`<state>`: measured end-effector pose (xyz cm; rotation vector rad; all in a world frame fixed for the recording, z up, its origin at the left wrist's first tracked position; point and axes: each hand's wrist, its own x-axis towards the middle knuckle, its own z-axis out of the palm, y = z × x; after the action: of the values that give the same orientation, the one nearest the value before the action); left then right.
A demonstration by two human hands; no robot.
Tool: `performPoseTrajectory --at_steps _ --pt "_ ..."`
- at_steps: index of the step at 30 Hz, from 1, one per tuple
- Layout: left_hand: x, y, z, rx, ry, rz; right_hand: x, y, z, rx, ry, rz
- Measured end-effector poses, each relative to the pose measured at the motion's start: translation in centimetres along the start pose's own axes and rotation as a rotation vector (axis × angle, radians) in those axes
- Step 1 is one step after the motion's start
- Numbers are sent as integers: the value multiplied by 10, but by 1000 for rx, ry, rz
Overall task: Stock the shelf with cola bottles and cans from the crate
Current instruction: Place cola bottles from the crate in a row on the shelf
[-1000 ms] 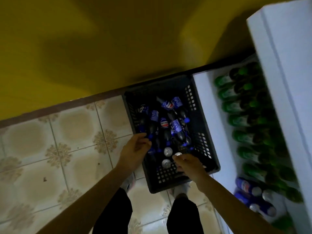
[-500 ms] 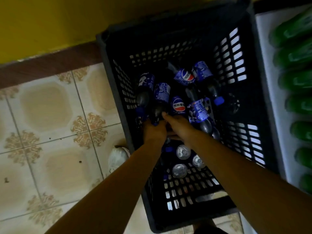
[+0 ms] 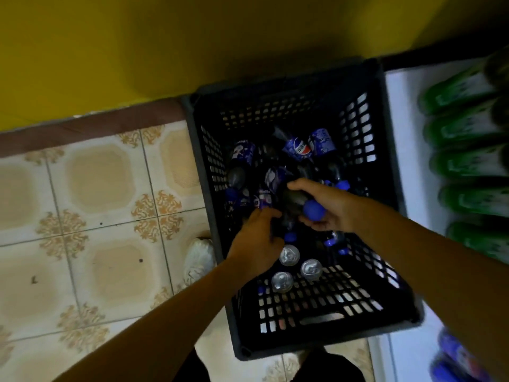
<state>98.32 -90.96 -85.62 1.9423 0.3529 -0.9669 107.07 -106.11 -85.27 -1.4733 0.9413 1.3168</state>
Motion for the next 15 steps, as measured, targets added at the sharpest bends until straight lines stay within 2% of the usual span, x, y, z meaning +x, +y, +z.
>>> performPoseTrajectory --at_steps 3,10,12,15 --pt "-39 33 -25 265 27 147 -71 -2 -26 -142 -44 22" --pt "-134 130 -81 583 135 548 -279 -19 -49 -410 -146 24" --pt "-166 159 -91 597 129 629 -345 -27 -52 -489 -148 -6" --pt "-220 201 -105 482 74 700 -439 -36 -50 -554 -136 -68"
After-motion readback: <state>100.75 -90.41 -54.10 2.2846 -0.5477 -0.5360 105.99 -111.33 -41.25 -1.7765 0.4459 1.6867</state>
